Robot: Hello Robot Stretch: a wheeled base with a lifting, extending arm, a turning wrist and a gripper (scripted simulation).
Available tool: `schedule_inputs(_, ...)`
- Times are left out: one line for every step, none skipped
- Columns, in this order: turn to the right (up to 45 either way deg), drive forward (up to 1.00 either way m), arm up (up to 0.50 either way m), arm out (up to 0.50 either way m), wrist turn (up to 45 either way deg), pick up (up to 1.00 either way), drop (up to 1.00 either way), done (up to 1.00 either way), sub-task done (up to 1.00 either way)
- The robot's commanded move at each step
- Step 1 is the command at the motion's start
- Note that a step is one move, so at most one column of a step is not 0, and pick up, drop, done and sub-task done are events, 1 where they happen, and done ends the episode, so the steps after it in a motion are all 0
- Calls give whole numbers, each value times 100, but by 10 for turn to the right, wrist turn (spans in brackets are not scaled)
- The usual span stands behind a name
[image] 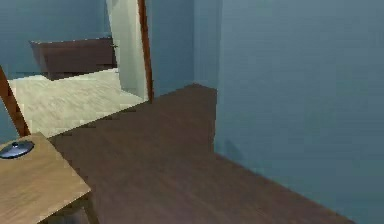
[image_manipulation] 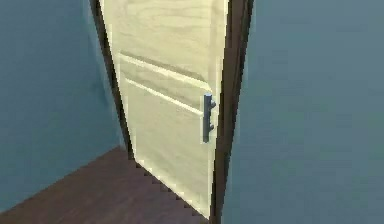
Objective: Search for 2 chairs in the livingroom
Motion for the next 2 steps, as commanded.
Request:
schedule_inputs(0,95,0,0,0,0,0,0,0)
schedule_inputs(-390,0,0,0,0,0,0,0,0)
